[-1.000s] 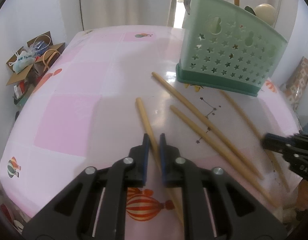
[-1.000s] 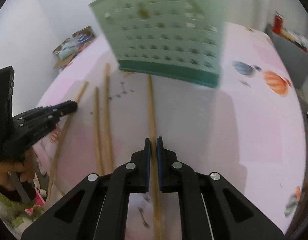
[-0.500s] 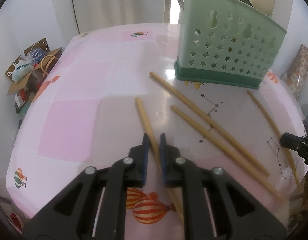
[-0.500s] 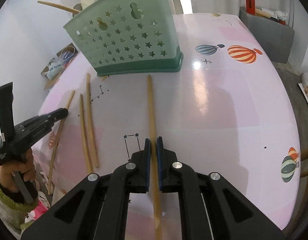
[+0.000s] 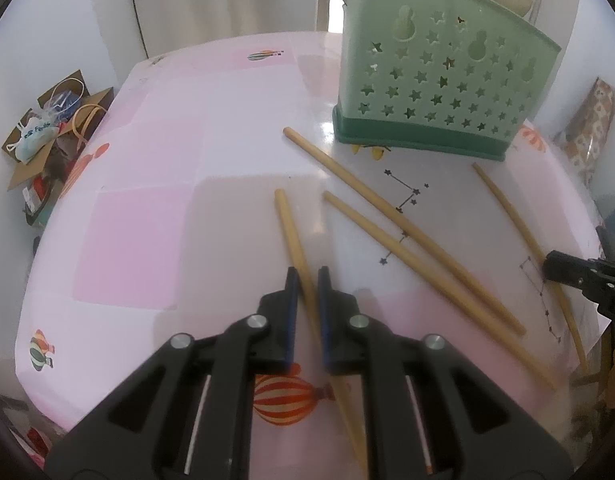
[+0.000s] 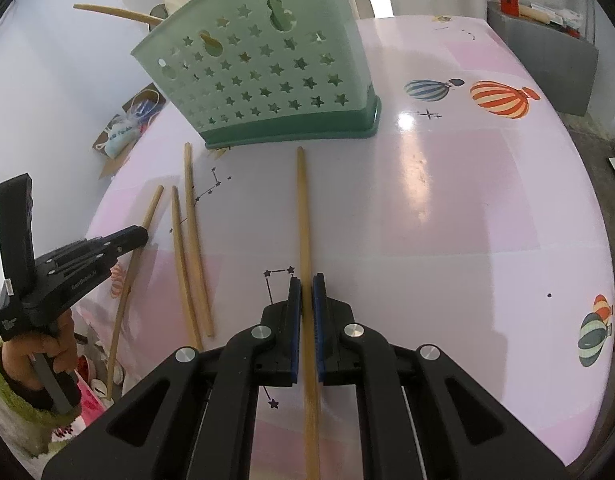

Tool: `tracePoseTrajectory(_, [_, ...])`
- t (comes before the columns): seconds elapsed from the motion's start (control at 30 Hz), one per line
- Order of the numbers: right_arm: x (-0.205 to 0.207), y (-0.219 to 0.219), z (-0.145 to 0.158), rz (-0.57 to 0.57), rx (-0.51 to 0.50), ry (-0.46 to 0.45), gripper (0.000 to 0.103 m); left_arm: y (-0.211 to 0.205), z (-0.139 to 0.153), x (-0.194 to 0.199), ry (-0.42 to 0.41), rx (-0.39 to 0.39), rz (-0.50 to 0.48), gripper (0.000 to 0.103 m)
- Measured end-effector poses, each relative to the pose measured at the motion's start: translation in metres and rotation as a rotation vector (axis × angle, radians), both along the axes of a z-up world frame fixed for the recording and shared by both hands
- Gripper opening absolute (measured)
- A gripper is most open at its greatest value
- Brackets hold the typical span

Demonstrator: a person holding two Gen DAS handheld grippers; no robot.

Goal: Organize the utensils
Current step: 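Lift the chopsticks upright with both tools and raise them above the holder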

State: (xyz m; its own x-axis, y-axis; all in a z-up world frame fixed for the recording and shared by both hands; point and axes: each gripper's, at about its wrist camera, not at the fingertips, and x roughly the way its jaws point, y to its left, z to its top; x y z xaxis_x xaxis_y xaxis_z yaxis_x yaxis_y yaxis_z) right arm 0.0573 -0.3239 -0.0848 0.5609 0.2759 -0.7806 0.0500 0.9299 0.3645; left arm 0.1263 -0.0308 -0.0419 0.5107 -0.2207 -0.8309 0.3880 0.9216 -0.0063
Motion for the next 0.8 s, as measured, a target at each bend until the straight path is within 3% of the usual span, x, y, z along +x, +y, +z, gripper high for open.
tracePoseTrajectory(0.1, [0.002, 0.0, 0.0, 0.009, 0.01, 0.007, 0.009, -0.003, 0.0, 0.004, 0.007, 0.025, -0.019, 0.009])
tracePoseTrajectory(0.23, [0.005, -0.004, 0.001, 0.03, 0.073, 0.017, 0.024, -0.004, 0.001, 0.008, 0.022, 0.039, -0.036, 0.01])
tracePoseTrajectory(0.33, [0.006, -0.003, 0.003, 0.046, 0.053, 0.012, 0.035, -0.004, 0.002, 0.01, 0.035, 0.043, -0.025, 0.017])
tracePoseTrajectory(0.6, [0.033, 0.001, 0.007, 0.074, 0.002, 0.019, 0.036, -0.007, 0.002, 0.025, 0.036, 0.056, -0.007, 0.02])
tracePoseTrajectory(0.8, [0.061, 0.013, 0.011, 0.088, -0.122, 0.014, 0.033, -0.012, 0.002, 0.037, 0.023, 0.073, -0.012, 0.02])
